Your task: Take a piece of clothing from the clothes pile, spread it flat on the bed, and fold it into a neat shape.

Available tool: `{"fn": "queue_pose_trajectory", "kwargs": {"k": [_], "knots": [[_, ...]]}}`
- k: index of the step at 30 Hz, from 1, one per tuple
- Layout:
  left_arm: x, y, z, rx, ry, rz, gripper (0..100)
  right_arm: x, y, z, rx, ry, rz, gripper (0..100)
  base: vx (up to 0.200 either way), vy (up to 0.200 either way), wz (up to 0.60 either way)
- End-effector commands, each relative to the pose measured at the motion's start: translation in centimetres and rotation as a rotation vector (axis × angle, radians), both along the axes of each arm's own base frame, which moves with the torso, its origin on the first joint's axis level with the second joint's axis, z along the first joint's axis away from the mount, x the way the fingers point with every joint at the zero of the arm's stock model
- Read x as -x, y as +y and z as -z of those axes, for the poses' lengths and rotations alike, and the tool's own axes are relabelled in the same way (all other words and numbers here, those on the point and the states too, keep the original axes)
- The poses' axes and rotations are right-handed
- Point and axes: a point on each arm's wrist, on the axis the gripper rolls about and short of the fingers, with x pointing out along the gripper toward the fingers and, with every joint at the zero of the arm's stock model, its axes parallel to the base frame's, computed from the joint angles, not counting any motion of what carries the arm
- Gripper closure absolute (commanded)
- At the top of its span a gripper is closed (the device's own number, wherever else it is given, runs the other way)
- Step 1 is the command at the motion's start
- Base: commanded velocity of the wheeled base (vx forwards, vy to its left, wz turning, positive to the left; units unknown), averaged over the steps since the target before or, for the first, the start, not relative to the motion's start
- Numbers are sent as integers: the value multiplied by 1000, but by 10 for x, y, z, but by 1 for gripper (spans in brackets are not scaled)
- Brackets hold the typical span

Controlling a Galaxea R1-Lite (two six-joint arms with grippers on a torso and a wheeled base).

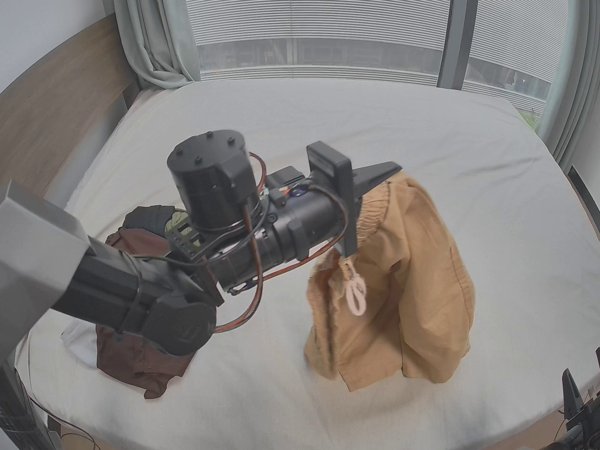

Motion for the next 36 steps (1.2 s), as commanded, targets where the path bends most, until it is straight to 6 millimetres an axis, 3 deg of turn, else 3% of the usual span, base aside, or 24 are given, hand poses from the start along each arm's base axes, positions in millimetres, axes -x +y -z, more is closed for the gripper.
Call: {"fn": "queue_pose_trajectory", "kwargs": {"k": [1, 18, 24, 29, 36], "knots": [[-2, 36, 12, -52, -32, -86, 100, 0, 0, 5, 1, 3, 0, 0, 0, 0, 0], [3, 106, 27, -136, -165, -261, 100, 0, 0, 5, 4, 2, -2, 0, 0, 0, 0], [6, 129, 39, -246, -217, -320, 100, 0, 0, 5, 5, 2, -2, 0, 0, 0, 0], [10, 136, 54, -355, -268, -345, 100, 0, 0, 5, 5, 2, -2, 0, 0, 0, 0], [9, 142, 59, -373, -264, -365, 100, 0, 0, 5, 5, 2, -2, 0, 0, 0, 0]]}}
